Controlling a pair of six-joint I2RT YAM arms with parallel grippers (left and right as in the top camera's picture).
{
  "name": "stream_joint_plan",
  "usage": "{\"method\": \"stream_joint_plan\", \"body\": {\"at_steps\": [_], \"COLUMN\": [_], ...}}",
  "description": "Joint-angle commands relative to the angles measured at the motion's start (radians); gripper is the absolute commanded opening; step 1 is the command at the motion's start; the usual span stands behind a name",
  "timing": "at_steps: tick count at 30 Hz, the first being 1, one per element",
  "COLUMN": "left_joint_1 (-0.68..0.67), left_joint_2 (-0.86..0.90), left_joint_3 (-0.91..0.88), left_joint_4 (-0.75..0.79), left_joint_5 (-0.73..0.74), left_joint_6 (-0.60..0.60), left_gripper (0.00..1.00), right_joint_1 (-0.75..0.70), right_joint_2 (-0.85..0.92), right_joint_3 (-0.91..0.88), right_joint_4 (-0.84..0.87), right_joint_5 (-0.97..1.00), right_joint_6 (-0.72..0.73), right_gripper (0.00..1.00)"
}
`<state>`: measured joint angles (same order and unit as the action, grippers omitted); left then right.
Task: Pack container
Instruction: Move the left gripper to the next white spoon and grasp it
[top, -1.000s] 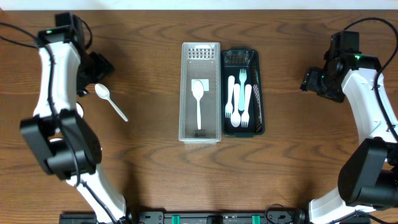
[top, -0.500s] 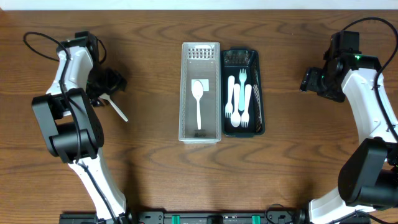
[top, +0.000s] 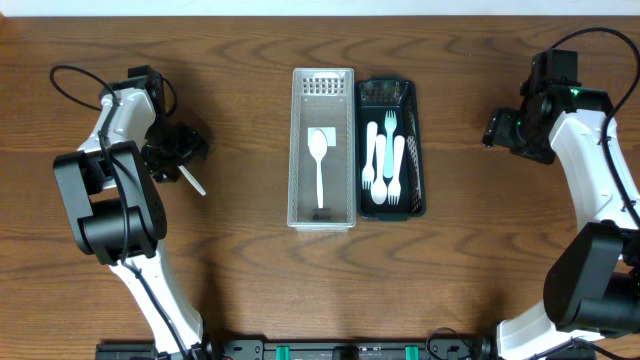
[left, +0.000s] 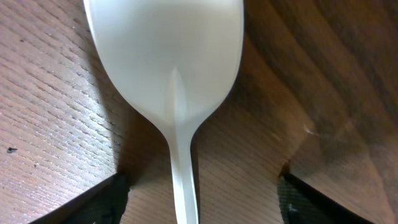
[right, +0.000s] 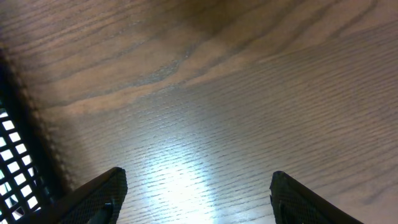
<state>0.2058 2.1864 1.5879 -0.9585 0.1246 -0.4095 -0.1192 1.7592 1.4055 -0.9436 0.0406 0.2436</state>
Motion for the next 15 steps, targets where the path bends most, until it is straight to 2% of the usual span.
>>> {"method": "stream_joint_plan", "body": {"at_steps": [1, 4, 8, 11, 15], "left_joint_1": [0.001, 0.001, 0.002, 0.002, 0.002], "left_joint_2": [0.026, 0.026, 0.026, 0.026, 0.026], "left_joint_3": [-0.035, -0.035, -0.035, -0.035, -0.035], "left_joint_4": [0.034, 0.049, 0.062, 0.076, 0.079], "left_joint_5": [-0.005, -0.005, -0.005, -0.005, -0.013], "left_joint_6": [0.021, 0.021, 0.021, 0.021, 0.021], "left_gripper": [0.68, 0.61, 0.39, 0.28, 0.18], "right_joint_1": [-0.006, -0.006, -0.006, -0.006, -0.006], "right_joint_2": [-0.001, -0.001, -0.001, -0.001, -0.001], "right_joint_3": [-0.002, -0.002, -0.002, -0.002, -0.002], "right_joint_4": [0.002, 0.002, 0.001, 0.002, 0.002], "right_joint_5": [0.000, 0.000, 0.000, 0.000, 0.000], "right_joint_6": [-0.014, -0.015, -0.018, -0.021, -0.021], "right_gripper": [0.77, 0.77, 0.77, 0.78, 0.78]}}
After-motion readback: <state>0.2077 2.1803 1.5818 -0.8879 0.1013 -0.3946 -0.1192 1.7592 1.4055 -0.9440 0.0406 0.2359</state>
